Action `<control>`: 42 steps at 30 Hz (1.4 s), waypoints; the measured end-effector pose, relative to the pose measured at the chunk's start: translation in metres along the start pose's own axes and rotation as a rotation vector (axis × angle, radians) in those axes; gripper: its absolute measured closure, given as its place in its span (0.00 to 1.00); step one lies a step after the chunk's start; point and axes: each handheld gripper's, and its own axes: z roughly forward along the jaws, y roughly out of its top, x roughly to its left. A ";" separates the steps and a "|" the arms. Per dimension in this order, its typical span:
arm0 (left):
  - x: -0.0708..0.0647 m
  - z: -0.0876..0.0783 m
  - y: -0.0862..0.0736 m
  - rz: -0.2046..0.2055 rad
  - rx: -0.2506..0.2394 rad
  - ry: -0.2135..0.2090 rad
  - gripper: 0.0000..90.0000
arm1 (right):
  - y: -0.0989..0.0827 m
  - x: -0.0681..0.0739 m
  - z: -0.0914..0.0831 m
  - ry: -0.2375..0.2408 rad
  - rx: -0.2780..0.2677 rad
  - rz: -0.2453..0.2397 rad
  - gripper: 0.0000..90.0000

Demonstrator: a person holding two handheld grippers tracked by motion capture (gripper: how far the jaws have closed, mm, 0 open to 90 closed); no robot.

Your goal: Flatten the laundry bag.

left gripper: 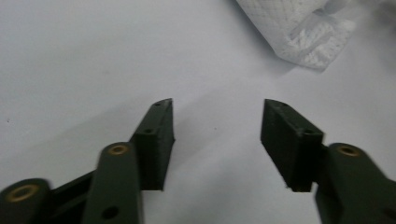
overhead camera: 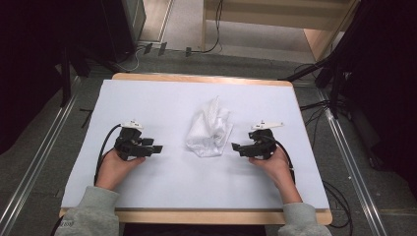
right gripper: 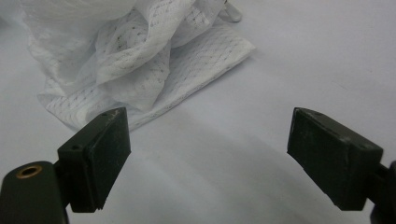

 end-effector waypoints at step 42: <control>-0.003 0.008 0.011 0.037 0.005 -0.012 0.38 | -0.009 0.006 -0.004 0.032 0.043 -0.027 0.34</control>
